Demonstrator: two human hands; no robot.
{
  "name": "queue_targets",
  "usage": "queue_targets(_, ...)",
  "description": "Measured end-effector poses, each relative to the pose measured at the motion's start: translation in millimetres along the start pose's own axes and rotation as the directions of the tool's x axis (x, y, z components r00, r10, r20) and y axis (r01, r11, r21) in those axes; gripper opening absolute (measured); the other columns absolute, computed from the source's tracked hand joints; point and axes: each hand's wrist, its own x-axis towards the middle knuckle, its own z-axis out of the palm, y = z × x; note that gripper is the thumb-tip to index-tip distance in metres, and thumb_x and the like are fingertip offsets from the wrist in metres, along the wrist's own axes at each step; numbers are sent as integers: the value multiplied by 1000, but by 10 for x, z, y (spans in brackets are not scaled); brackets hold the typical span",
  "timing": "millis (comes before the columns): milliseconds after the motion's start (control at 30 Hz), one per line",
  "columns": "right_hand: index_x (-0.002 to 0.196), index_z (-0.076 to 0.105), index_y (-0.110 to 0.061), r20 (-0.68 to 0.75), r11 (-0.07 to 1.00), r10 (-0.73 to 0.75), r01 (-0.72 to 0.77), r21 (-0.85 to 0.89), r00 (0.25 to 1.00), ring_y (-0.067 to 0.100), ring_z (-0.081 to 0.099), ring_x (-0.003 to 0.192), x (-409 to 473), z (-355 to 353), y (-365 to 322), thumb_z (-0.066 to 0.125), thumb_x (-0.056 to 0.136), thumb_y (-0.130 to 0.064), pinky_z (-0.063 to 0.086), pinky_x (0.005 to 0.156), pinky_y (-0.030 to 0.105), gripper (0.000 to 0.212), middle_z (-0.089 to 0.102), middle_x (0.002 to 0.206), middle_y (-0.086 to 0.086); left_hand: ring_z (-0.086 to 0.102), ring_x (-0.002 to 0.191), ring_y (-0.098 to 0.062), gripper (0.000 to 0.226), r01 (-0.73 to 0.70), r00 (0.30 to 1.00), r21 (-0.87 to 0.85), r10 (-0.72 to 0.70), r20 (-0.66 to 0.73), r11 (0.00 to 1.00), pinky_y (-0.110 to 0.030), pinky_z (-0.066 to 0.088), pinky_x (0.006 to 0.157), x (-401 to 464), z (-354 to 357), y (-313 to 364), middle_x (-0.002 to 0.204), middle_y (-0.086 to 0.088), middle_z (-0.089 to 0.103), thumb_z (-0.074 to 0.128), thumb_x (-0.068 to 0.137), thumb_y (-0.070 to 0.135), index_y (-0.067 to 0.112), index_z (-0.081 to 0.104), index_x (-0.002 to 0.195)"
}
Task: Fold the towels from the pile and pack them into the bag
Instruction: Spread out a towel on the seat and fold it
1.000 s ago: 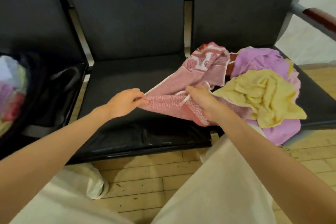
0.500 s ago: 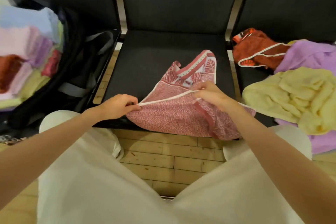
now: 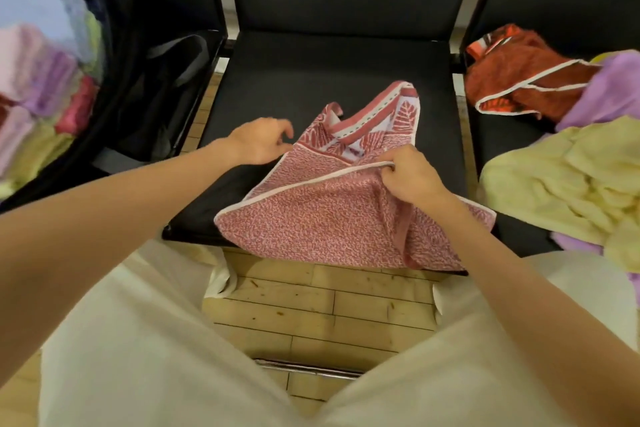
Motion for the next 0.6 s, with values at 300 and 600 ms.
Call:
queue_targets(300,87,66,-4,-131,985,65,-43,166,989,23,60,76,-2,22,193,61,82,-8,52,71,37,8,64,83,10,52,102,-30,57,-125,991,80,120,59,989,-36,48,88,874,14,399,125,-12,35,49,90,0,27,40,139)
queue_targets(600,91,70,-5,-214,908,-294,342,242,932,19,61,83,-89,-6,111,64,88,-12,50,80,37,10,69,89,6,54,109,-34,24,-222,969,395,246,-10,892,-40,43,90,1100,-132,517,118,-16,53,51,94,11,6,61,115)
